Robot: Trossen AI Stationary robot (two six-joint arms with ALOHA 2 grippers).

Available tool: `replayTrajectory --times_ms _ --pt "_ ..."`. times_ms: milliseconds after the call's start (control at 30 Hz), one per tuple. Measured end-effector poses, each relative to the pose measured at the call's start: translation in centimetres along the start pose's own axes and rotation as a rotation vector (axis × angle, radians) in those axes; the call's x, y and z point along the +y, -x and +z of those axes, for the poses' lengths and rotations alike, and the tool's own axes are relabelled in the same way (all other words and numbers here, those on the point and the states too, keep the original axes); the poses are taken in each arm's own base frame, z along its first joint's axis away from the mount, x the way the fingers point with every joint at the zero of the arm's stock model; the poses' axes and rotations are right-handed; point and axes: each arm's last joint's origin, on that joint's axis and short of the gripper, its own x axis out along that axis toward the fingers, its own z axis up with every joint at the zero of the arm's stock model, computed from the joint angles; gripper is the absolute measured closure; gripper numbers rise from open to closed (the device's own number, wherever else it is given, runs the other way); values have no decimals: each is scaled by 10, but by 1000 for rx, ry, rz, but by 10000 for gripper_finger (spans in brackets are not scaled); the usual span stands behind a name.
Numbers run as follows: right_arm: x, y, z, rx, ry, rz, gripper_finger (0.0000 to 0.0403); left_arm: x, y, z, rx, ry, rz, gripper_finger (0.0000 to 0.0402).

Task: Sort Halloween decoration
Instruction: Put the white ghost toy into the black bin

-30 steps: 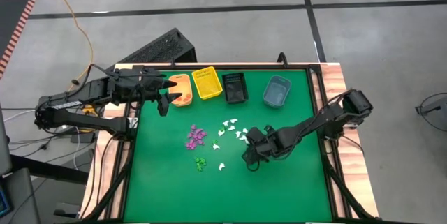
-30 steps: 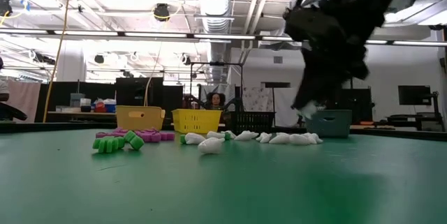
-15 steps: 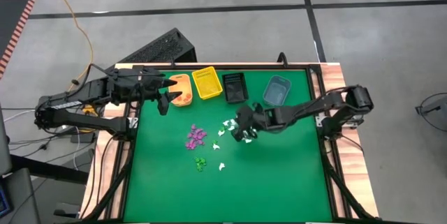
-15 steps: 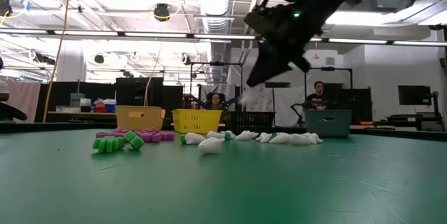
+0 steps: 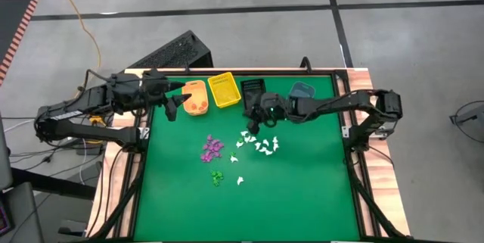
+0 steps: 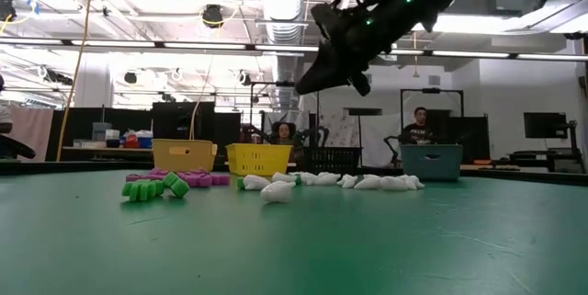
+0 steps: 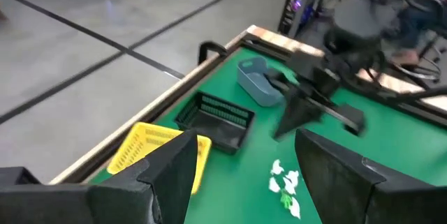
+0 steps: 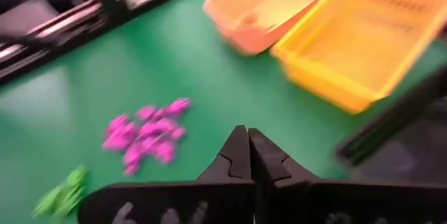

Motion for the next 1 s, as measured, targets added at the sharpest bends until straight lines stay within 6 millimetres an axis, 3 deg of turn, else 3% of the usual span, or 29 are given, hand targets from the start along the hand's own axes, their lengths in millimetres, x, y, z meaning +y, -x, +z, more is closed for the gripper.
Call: replayTrajectory --times_ms 133,233,333,400,467,600,767,1000 --pt "25 19 -7 30 54 8 370 4 10 3 -47 8 24 170" --pt "42 57 -16 2 97 -170 363 5 15 7 -94 -2 36 170" --pt "48 102 -39 -77 58 -357 365 5 17 11 -137 -11 20 170" --pt "49 126 -54 -132 -11 -367 367 5 14 13 -147 -12 -5 170" --pt "48 137 -70 -137 -70 -321 368 5 9 14 -141 -13 -23 170" --pt "46 133 -101 -100 -107 -293 364 5 -7 15 -119 -11 -37 170" --pt "32 110 -144 -160 -111 -438 346 5 -25 16 -96 22 -79 170" --pt "29 76 -165 -247 -170 -491 283 2 -41 15 -76 42 -83 170"
